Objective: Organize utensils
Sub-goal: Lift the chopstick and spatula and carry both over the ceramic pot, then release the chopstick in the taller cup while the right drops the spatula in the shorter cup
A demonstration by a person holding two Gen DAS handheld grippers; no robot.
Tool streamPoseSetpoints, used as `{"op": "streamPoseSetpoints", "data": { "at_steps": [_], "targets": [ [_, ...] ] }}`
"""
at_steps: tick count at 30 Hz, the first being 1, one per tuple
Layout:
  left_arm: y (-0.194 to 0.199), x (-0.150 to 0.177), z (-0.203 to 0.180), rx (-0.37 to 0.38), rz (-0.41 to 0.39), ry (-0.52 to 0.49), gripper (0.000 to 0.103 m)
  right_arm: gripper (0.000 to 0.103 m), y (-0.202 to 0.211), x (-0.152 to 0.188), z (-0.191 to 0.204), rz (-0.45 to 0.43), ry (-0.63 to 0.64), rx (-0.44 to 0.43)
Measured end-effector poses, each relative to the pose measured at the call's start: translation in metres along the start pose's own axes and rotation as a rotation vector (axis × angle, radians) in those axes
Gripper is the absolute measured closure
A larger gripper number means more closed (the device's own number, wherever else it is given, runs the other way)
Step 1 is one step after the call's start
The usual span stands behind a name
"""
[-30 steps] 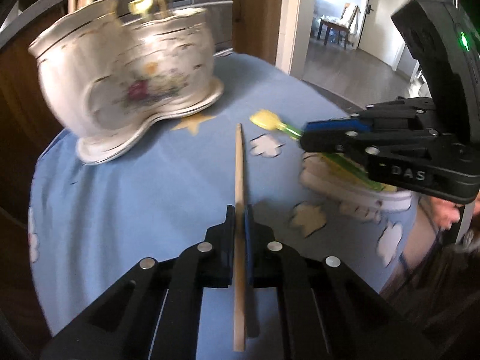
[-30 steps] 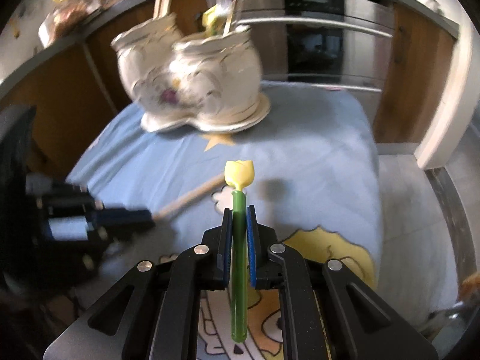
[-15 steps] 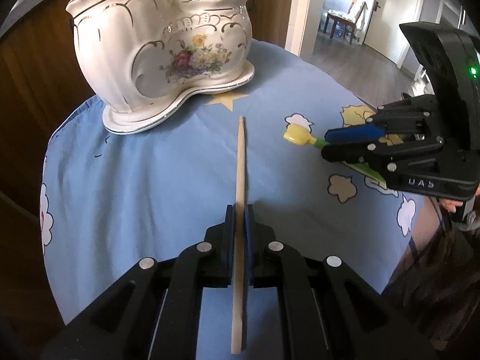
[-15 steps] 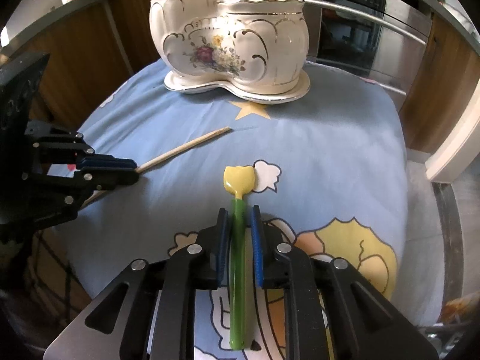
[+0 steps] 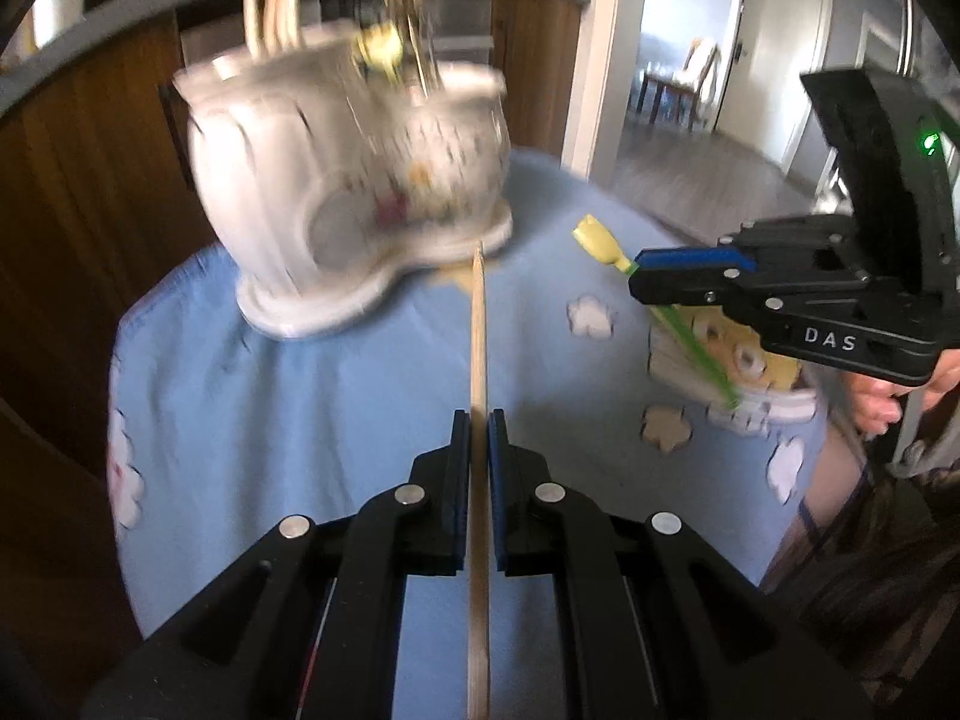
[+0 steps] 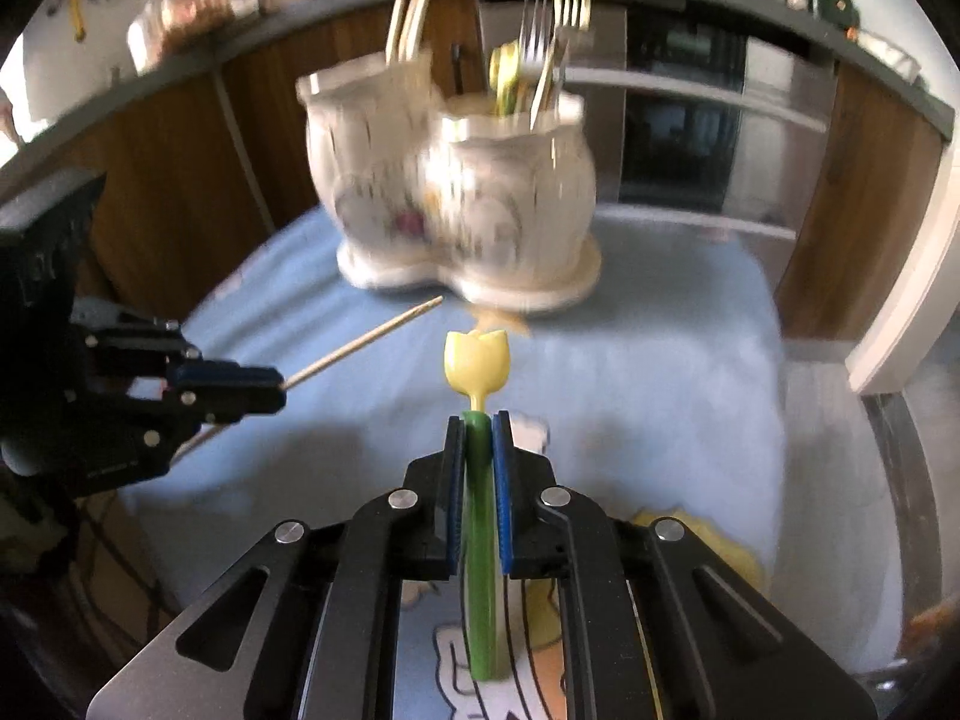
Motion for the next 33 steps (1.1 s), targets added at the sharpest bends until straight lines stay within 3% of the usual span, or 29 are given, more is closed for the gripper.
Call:
{"op": "streamPoseSetpoints", "data": {
  "at_steps": [10,18,23,26,31,33],
  "targets": [
    [0.089,-0.083,0.032,-0.006,-0.355,0.029,0.097,0.093,0.043,-0.092,-0.005,-0.304,-0.033,0.007],
    [0.114,-0.162,0.076,0.105,-0.602,0.2,0.097,0.093,0.057,-0.157,-0.012,-0.413,-0.06,-0.006],
    [0.099,-0.193,0.094,0.074,-0.691,0.252,0.097,0.093,0.063,-0.18,-0.028,-0.471,-0.11,0.007],
    [0.087,-0.196,0.101,0.046,-0.735,0.276,0.097,0.093,0.055,-0.184,-0.037,-0.462,-0.131,0.022],
    [0.065,-0.185,0.108,-0.041,-0.74,0.266,0.097,0.093,0.023,-0.171,-0.046,-0.396,-0.156,0.033],
    [0.056,-0.178,0.112,-0.044,-0.713,0.271,0.097,0.093,0.012,-0.162,-0.047,-0.367,-0.163,0.031]
  ]
}}
Point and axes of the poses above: each gripper's, at about its wrist camera, not at the fingertips, and y roughly against the way its jaws point, z to its left, x to its underside, the point moved 9 cm from there along -y, roughly the way its jaws point, and after that the axes turned 3 degrees about z, right-handed, at the moved point
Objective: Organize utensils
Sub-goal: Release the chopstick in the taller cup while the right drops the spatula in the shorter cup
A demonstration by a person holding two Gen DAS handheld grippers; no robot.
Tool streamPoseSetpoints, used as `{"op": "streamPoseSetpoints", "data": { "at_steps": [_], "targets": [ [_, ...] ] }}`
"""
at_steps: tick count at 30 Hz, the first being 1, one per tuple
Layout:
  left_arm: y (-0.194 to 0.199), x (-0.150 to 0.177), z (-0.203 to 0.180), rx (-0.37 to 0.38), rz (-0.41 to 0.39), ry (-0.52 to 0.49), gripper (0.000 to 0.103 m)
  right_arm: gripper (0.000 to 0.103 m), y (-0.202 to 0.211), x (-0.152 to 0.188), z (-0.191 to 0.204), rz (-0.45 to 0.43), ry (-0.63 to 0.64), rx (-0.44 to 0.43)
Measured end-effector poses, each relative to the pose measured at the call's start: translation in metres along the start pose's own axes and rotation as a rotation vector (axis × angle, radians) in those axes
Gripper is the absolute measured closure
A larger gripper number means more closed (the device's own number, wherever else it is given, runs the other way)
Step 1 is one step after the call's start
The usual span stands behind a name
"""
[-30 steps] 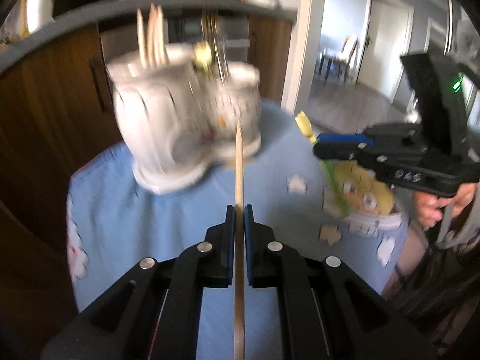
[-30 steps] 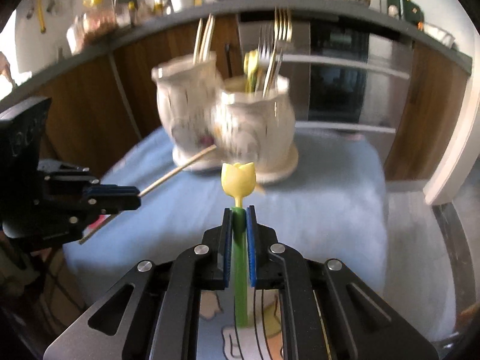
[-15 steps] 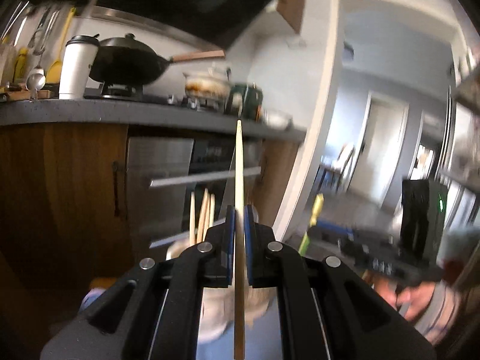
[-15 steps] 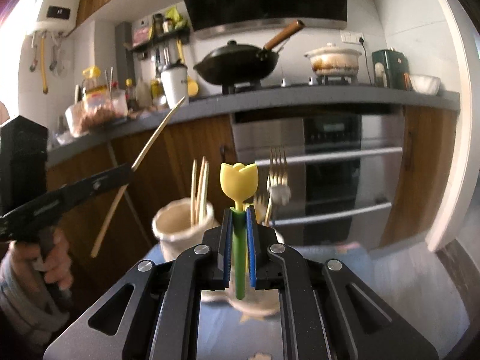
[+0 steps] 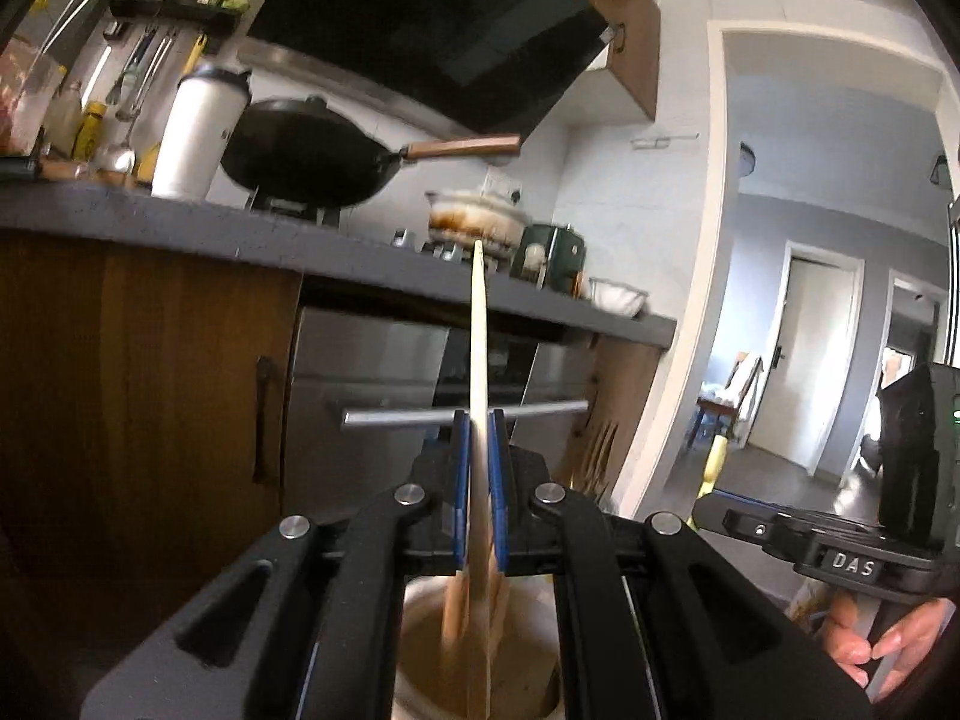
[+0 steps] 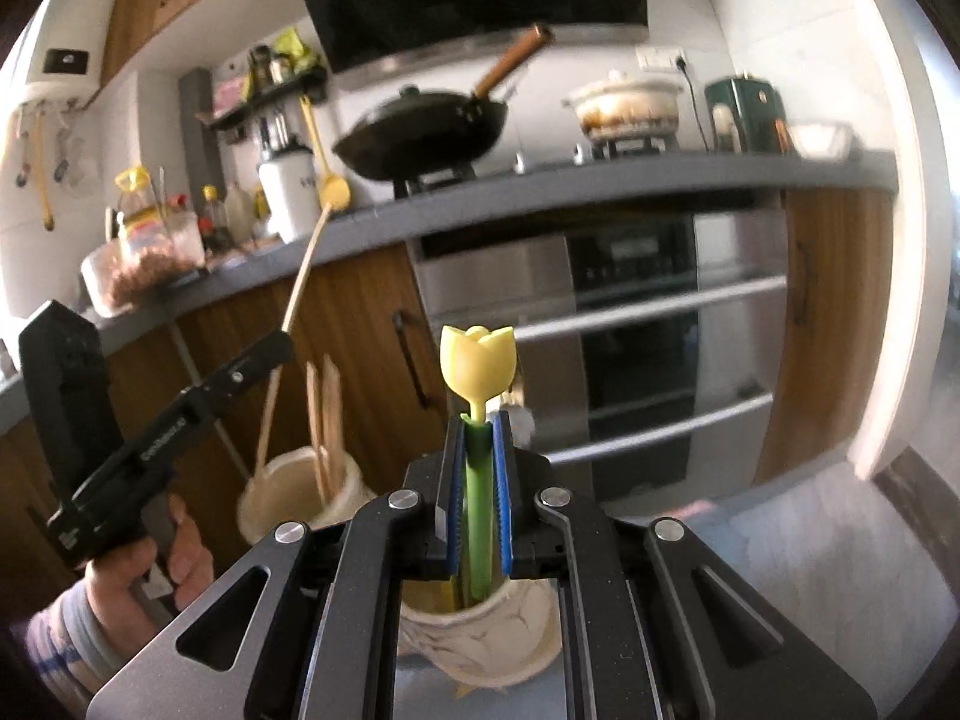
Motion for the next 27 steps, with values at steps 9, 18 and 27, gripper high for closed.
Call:
{"op": "streamPoseSetpoints", "data": {
  "at_steps": [9,18,27],
  "targets": [
    [0.019,0.033,0.016,-0.053,0.097,0.0,0.097,0.093,-0.023,0.031,-0.01,0.091,-0.039,0.022],
    [0.027,0.038,0.025,-0.101,0.125,-0.001,0.097,0.079,-0.025,0.033,-0.009,0.104,-0.02,0.062],
    [0.054,0.047,0.008,-0.116,0.146,-0.07,0.058,0.029,0.013,0.046,-0.01,0.063,0.01,0.089]
  ]
}}
Point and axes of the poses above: each gripper's, at about its wrist camera, not at the fingertips, and y roughly against the way its jaws point, z to its left, x to its underside, the point moved 9 cm from there along -y, roughly the way its jaws point, and after that the axes turned 3 degrees about z, right-handed, at the moved point
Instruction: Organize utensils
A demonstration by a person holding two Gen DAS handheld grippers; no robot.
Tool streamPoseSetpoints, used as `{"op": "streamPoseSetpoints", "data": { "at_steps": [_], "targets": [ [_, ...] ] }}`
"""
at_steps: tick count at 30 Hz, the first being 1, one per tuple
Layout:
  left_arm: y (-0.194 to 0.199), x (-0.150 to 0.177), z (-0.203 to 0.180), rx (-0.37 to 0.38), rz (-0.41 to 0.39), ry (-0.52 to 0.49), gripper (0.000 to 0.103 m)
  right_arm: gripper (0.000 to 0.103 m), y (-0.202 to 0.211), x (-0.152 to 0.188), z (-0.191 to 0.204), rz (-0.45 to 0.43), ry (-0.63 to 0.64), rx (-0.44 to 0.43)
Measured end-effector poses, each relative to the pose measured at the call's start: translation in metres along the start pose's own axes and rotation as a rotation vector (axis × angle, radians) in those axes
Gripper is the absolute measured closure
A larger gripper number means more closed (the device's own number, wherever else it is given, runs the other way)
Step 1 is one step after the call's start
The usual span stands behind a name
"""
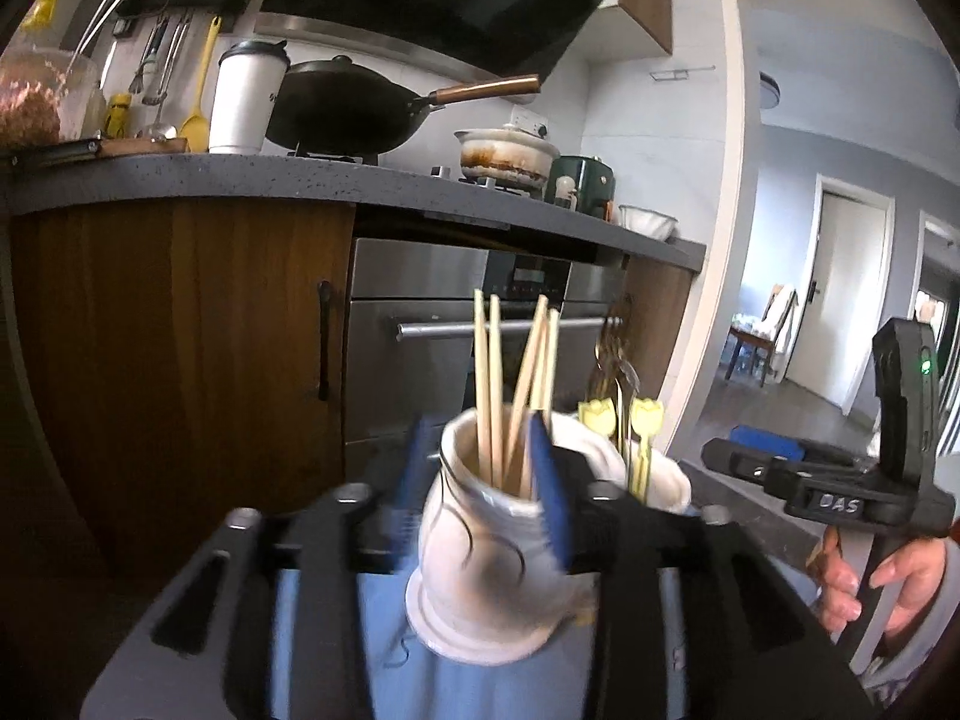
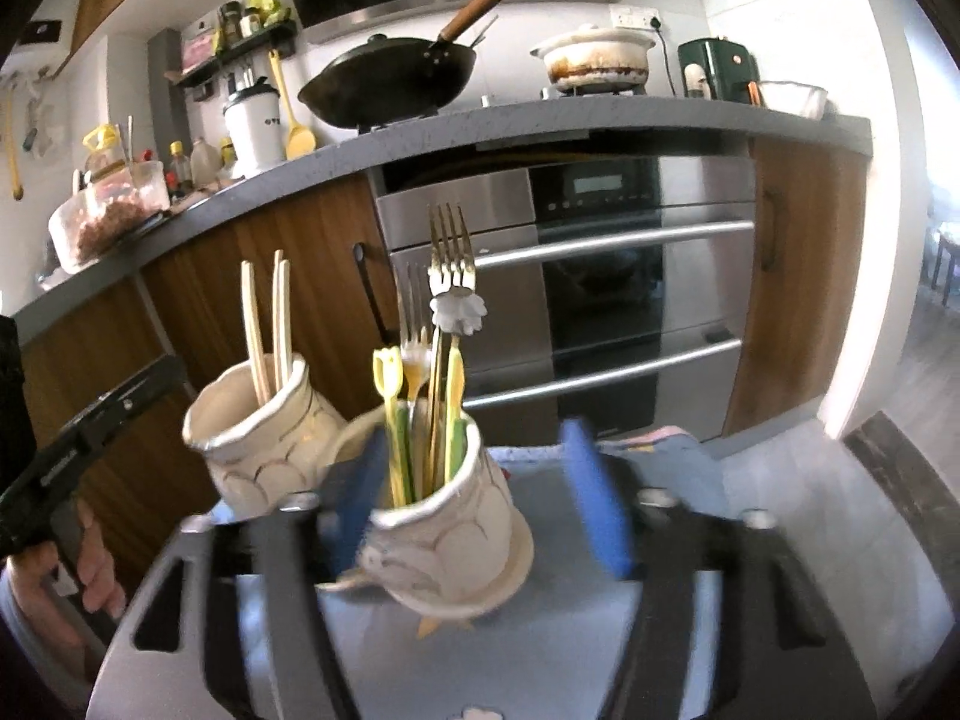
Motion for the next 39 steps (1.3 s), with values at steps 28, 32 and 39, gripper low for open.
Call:
{"op": "streamPoseSetpoints", "data": {
  "at_steps": [28,32,39],
  "targets": [
    [0.024,0.077,-0.011,-0.04,0.014,-0.073,0.006,0.005,0.039,0.06,0.007,-0.169,0.177,-0.01],
    [0.024,0.078,-0.007,-0.072,0.017,-0.068,0.006,0.005,0.042,0.061,0.011,-0.188,0.193,-0.006],
    [0.031,0.076,-0.007,-0.105,-0.018,-0.086,0.006,0.005,0.045,0.061,0.011,-0.197,0.192,-0.012]
  ]
}}
Point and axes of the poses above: each gripper's, at about its wrist camera, not at the fingertips, and y roughly against the way its jaws point, z to its left, x to its underside, the point moved 9 cm from there along -y, roughly the way its jaws point, and after that the axes turned 3 degrees about z, right-handed, at the moved point
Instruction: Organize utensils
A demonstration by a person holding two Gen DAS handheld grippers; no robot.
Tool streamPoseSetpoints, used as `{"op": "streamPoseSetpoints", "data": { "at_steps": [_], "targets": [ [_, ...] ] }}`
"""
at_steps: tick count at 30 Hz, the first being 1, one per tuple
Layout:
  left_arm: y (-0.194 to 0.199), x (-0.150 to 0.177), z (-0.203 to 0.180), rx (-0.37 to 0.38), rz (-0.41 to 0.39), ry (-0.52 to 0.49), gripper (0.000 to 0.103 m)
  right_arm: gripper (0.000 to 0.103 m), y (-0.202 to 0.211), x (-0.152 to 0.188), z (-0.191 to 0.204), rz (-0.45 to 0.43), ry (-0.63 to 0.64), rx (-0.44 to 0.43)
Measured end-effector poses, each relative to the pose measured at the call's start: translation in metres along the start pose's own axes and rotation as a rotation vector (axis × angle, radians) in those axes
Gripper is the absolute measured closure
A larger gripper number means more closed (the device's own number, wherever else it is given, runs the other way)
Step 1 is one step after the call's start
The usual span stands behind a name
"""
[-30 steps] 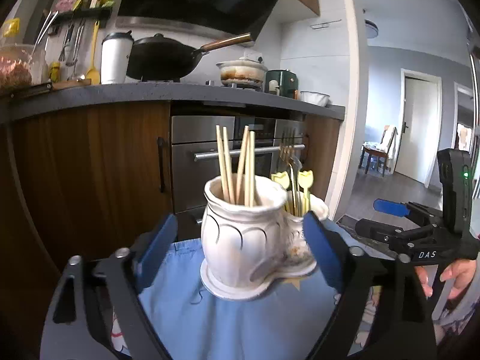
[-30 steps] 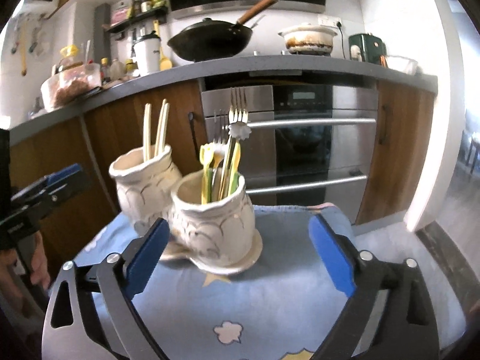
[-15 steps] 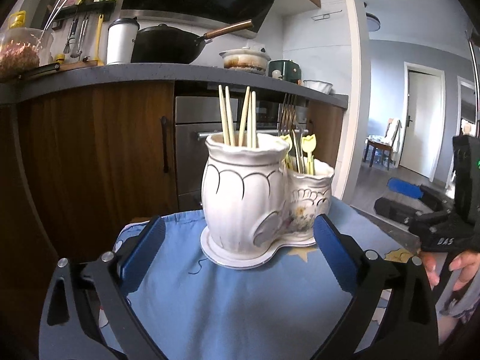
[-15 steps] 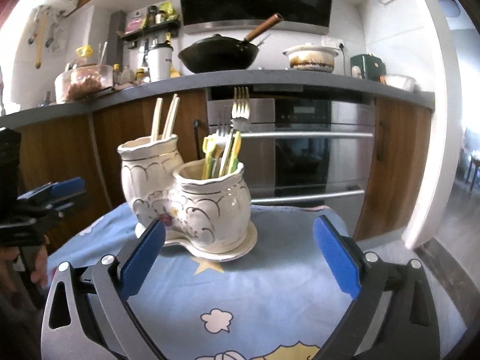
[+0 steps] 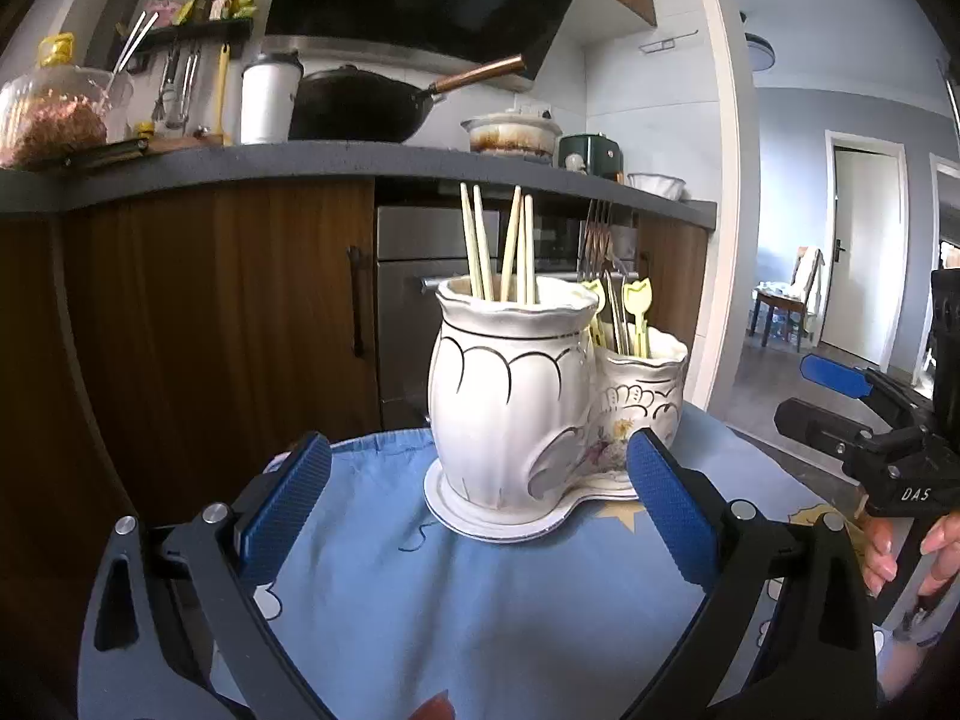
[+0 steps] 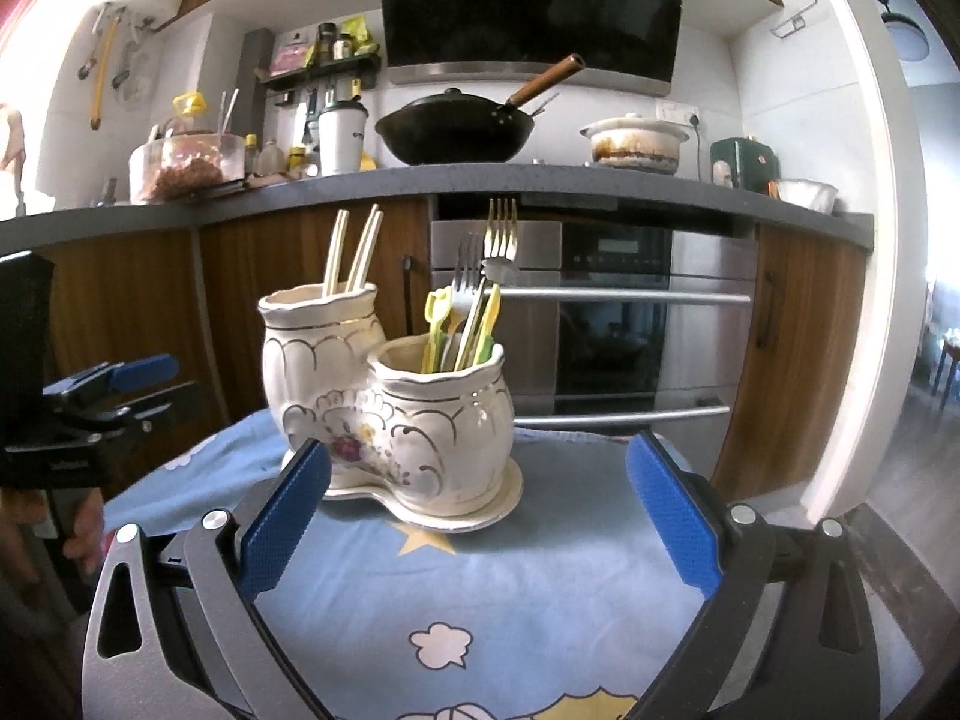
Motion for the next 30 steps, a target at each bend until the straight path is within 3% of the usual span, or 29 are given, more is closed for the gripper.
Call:
{"op": "streamPoseSetpoints", "data": {
  "at_steps": [30],
  "targets": [
    [-0.0012,-0.0003,-0.0011,-0.003,-0.002,-0.011,0.006,0.005,0.0005,0.0002,0.0007,-0.001,-0.003,0.001]
  ]
}}
Point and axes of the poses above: each gripper's, at about its wrist camera, not at the fingertips, and y roughly against the way its jaws point, z to its left, x to its underside, the point moved 9 cm from there along -y, roughly the way its jaws point, and after that the axes turned 3 degrees about z, right-handed, at the moved point
